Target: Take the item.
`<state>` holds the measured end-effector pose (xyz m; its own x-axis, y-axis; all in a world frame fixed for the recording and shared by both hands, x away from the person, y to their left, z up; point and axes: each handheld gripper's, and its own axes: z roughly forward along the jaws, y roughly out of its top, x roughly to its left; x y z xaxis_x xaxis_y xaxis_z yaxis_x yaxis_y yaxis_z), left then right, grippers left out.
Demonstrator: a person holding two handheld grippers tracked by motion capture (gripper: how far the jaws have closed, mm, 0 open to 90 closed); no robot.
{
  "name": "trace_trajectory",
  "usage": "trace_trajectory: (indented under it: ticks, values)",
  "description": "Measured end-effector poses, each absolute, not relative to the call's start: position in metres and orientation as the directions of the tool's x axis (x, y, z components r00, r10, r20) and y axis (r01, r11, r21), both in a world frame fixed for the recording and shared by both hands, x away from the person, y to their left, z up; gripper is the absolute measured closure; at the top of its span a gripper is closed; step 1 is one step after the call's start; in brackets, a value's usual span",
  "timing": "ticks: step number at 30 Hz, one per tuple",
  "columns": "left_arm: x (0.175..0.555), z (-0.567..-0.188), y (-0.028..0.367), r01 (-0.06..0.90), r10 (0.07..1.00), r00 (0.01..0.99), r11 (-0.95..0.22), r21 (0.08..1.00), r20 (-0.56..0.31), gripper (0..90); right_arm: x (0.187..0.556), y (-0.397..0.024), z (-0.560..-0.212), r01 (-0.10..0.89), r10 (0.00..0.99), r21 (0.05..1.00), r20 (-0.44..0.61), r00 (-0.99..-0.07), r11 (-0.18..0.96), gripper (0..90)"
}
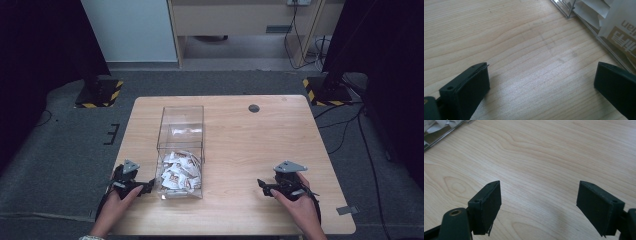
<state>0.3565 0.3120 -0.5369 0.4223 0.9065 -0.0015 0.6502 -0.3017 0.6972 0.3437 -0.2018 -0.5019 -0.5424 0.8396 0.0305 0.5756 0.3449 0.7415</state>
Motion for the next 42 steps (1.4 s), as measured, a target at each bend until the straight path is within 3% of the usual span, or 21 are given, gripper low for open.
trace_trajectory:
  ticks: [14,23,42]
  values:
    - [0.356,-0.537,0.312,0.65,0.907,0.422,-0.302,0.697,-0.002,0.0,0.344,-0.181,-0.489,0.557,0.813,0.729,0.001,-0.582,0.397,16.2]
    - [0.356,-0.537,0.312,0.65,0.906,0.422,-0.302,0.697,-0.001,0.0,0.352,-0.17,-0.48,0.568,0.81,0.709,-0.009,-0.586,0.419,21.9]
    - [0.356,-0.537,0.312,0.65,0.906,0.422,-0.302,0.697,-0.002,0.0,0.369,-0.141,-0.448,0.548,0.777,0.7,-0.015,-0.63,0.457,18.1]
